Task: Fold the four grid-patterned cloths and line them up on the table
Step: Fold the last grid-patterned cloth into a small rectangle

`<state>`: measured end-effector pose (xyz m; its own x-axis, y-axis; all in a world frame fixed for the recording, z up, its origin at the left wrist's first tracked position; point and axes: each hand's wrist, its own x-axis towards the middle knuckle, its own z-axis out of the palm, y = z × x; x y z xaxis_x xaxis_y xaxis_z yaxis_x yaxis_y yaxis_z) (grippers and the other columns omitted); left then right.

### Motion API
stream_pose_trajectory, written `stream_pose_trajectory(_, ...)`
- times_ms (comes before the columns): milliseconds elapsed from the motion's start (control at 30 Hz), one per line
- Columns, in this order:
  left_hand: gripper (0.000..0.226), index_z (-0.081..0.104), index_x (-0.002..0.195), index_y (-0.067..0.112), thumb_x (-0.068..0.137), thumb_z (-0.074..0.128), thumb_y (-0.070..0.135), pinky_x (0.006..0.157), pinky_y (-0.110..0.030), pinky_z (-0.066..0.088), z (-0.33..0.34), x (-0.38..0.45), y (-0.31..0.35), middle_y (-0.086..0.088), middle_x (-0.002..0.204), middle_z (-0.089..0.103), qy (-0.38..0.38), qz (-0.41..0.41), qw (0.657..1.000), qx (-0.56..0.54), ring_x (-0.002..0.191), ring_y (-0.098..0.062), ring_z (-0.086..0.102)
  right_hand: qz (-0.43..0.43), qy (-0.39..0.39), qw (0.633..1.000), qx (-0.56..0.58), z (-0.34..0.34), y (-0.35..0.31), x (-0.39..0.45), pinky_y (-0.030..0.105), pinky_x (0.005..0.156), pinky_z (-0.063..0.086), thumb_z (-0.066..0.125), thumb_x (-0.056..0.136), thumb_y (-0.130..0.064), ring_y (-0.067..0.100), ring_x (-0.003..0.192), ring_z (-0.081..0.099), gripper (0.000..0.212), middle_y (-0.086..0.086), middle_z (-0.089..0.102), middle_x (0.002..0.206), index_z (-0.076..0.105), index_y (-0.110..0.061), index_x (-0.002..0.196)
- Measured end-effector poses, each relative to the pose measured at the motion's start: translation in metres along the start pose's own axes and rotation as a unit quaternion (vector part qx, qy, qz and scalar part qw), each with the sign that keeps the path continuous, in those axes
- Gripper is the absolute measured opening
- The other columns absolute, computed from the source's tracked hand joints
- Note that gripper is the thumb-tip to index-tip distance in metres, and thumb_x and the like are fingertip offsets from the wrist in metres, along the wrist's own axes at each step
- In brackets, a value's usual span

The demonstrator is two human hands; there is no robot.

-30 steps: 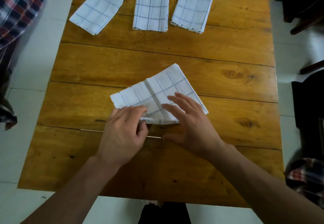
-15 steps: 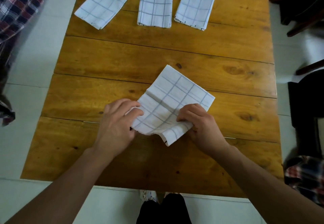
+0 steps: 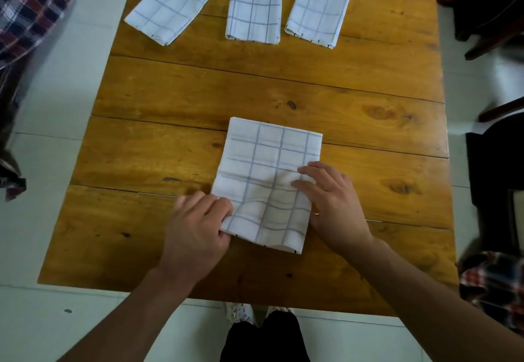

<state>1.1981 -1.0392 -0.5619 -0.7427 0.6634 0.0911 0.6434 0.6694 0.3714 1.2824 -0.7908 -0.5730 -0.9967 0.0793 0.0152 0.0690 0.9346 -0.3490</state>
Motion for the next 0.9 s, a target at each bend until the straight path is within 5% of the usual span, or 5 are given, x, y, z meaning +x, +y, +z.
stream_pose_trajectory(100, 0.008, 0.056, 0.076, 0.02, 0.076, 0.062, 0.016, 0.068, -0.03, 0.024, 0.001, -0.004, 0.007, 0.009, 0.069, 0.05, -0.002, -0.009, 1.0, -0.01, 0.069, -0.014, 0.042, -0.003, 0.011, 1.0, -0.021, -0.003, -0.004, -0.009, 0.039, 0.084, 0.043, 0.075, 0.078, -0.024, 0.026, 0.115, 0.051, 0.036, 0.005, 0.062, 0.121, 0.07, -0.014, 0.112)
stream_pose_trajectory(300, 0.025, 0.059, 0.08, 0.02, 0.065, 0.074, 0.008, 0.07, -0.031, 0.037, 0.003, -0.008, 0.01, 0.008, 0.082, 0.054, -0.057, 0.016, 0.998, -0.033, 0.081, -0.015, 0.047, 0.025, -0.006, 0.999, -0.027, 0.001, 0.004, -0.021, 0.04, 0.078, 0.048, 0.068, 0.081, -0.028, 0.026, 0.107, 0.056, 0.038, 0.005, 0.066, 0.116, 0.07, -0.013, 0.115)
stream_pose_trajectory(500, 0.037, 0.066, 0.094, 0.022, 0.065, 0.081, 0.004, 0.101, -0.033, 0.037, 0.002, -0.008, -0.008, 0.009, 0.118, 0.066, -0.116, 0.068, 0.99, -0.049, 0.125, -0.015, 0.052, 0.031, 0.001, 0.999, -0.015, 0.002, 0.007, -0.019, 0.041, 0.082, 0.048, 0.066, 0.084, -0.027, 0.025, 0.115, 0.055, 0.035, 0.004, 0.066, 0.122, 0.07, -0.012, 0.116)
stream_pose_trajectory(633, 0.038, 0.063, 0.092, 0.026, 0.066, 0.084, 0.009, 0.112, -0.033, 0.029, 0.0, -0.003, -0.013, 0.009, 0.129, 0.062, -0.156, 0.097, 0.982, -0.051, 0.136, -0.012, 0.044, 0.025, 0.017, 0.999, -0.015, 0.002, 0.008, -0.018, 0.037, 0.081, 0.045, 0.065, 0.085, -0.023, 0.024, 0.115, 0.056, 0.028, 0.003, 0.067, 0.121, 0.072, -0.013, 0.11)
stream_pose_trajectory(900, 0.087, 0.03, 0.152, 0.023, 0.078, 0.069, 0.044, 0.122, -0.04, 0.011, 0.0, 0.006, -0.019, 0.008, 0.163, 0.021, -0.228, 0.122, 0.966, 0.023, 0.151, -0.009, 0.011, 0.016, 0.048, 0.999, 0.0, 0.003, 0.012, -0.019, 0.031, 0.08, 0.041, 0.063, 0.086, -0.014, 0.021, 0.113, 0.058, 0.021, 0.001, 0.071, 0.117, 0.075, -0.015, 0.103)
